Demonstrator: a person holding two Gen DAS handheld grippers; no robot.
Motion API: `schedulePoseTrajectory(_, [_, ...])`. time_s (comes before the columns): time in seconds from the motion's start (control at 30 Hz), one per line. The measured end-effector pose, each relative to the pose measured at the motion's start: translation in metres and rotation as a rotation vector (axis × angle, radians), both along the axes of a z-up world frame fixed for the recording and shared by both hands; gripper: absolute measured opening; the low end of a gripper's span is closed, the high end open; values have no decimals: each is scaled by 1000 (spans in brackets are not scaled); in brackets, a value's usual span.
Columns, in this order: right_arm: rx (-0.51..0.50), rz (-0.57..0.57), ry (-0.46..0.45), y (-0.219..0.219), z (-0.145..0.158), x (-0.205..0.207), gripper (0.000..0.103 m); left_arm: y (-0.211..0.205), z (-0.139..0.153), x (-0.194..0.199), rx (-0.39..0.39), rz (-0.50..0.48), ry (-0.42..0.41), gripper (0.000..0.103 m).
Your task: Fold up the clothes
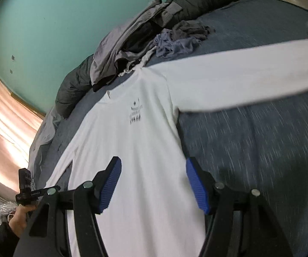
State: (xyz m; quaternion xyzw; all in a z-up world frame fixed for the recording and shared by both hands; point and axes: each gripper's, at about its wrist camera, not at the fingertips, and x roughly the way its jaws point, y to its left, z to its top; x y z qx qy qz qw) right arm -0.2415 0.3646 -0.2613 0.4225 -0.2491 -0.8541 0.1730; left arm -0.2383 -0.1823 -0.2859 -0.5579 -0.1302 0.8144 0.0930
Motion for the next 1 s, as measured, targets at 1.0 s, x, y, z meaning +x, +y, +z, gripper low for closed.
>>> schedulePoseTrajectory(1.0, [-33,-76,2,29,-5,80,64,-3,5,125,-15,81,-65,39])
